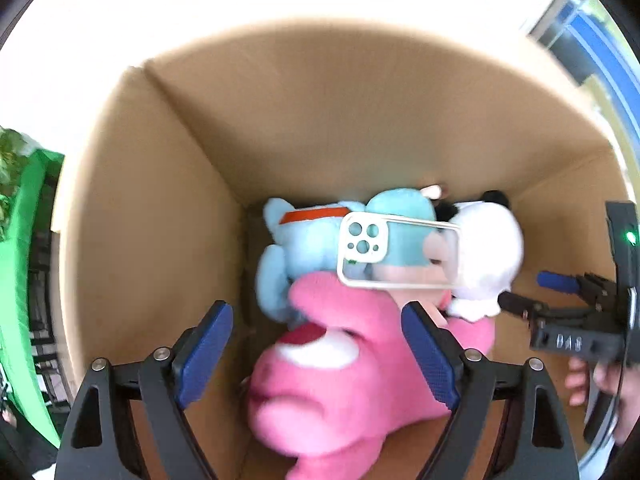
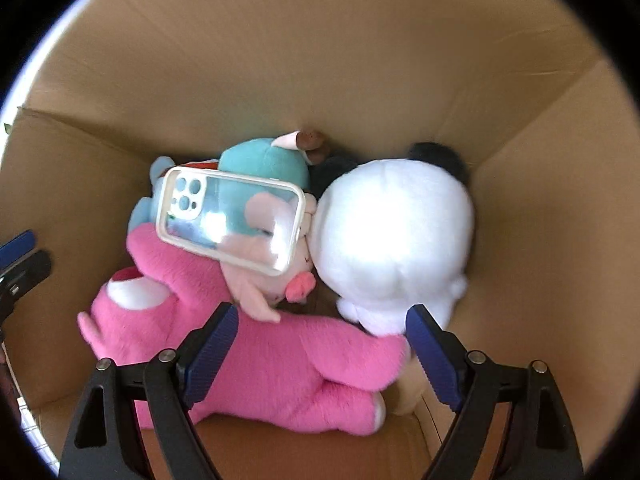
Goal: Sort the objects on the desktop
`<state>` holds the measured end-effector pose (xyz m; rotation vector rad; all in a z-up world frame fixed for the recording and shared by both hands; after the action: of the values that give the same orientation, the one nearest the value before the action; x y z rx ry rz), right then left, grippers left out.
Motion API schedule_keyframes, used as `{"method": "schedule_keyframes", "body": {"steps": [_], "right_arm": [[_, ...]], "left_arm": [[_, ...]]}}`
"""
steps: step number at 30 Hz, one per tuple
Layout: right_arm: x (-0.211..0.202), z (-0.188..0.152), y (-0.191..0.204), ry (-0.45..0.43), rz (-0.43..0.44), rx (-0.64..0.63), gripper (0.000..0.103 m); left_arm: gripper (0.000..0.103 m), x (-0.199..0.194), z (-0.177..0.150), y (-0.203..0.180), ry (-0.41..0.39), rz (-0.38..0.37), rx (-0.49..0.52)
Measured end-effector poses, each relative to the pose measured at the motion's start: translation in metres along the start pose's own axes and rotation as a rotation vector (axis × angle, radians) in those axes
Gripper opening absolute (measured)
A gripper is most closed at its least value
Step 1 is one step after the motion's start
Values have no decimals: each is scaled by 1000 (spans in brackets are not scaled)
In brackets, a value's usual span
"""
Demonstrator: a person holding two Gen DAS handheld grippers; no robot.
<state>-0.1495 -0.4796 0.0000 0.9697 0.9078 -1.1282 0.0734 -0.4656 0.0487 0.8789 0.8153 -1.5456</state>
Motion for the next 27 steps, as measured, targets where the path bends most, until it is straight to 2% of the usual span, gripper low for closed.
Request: {"method": "schedule_keyframes", "body": {"steps": [2,4,7,10,15,22,27], "right_arm": [[-15,19,8,-18,-12,-7,86],[-34,18,20,-54,-16,-10,86],[-59,6,35,-104,-22,-23,86],[-85,-14,50,-161,-34,-33,86],[-116,-52,68,-237,-69,-32,86],[-135,-82,82,-250,-144,-59,86],[-138,-88,84,-256,-162,-34,86]], "left_arm": [[91,-27,-1,-2,-47,2,22],[92,-55,-7,-1,-100,6,39],[103,-85,-5,-2,-174,34,55],[103,-100,-15,-4,-220,59,74],[103,-122,-38,-5,-279,50,77],[103,-148,-71,0,-358,39,39],[103,-154,-83,-3,-367,7,27]]}}
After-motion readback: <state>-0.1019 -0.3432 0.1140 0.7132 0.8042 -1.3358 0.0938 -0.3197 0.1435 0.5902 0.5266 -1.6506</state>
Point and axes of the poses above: each gripper's, at about its wrist camera, not at the fingertips, and x roughly the way its jaws point, y to its left, z to its top, the point moved 1 cm from there along x, roughly the way its jaws point, and after that the axes turned 15 degrees about -y, right-handed, at the moved point
